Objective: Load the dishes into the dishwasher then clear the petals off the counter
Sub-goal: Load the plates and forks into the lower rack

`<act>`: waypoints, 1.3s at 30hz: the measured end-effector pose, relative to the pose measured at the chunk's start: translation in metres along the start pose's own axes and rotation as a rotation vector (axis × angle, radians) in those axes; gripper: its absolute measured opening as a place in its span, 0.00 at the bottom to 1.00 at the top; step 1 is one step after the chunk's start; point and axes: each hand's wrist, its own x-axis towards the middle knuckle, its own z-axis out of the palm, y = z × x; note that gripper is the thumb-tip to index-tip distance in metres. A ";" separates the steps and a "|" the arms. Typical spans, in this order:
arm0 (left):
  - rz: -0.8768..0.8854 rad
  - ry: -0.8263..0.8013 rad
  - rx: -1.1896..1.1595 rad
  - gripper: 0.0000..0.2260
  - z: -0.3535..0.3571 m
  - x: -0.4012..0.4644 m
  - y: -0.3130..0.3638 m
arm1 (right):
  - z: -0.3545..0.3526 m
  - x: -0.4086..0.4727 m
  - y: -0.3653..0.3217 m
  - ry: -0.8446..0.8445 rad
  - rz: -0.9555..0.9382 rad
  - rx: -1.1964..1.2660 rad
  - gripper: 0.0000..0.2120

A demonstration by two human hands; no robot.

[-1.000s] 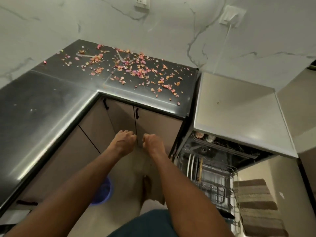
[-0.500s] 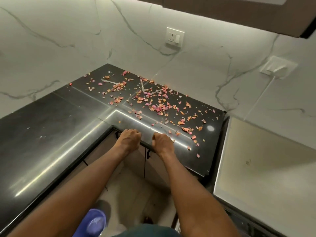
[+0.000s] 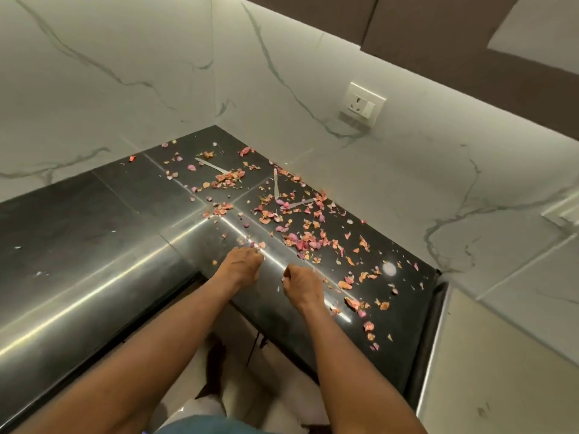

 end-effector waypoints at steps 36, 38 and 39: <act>-0.241 -0.555 -0.151 0.24 0.046 0.294 -0.148 | 0.060 0.387 -0.055 0.066 0.536 0.278 0.06; -0.231 -0.555 -0.130 0.25 0.048 0.293 -0.146 | 0.066 0.399 -0.054 0.074 0.526 0.250 0.07; -0.223 -0.548 -0.121 0.26 0.049 0.293 -0.146 | 0.068 0.403 -0.053 0.076 0.515 0.236 0.08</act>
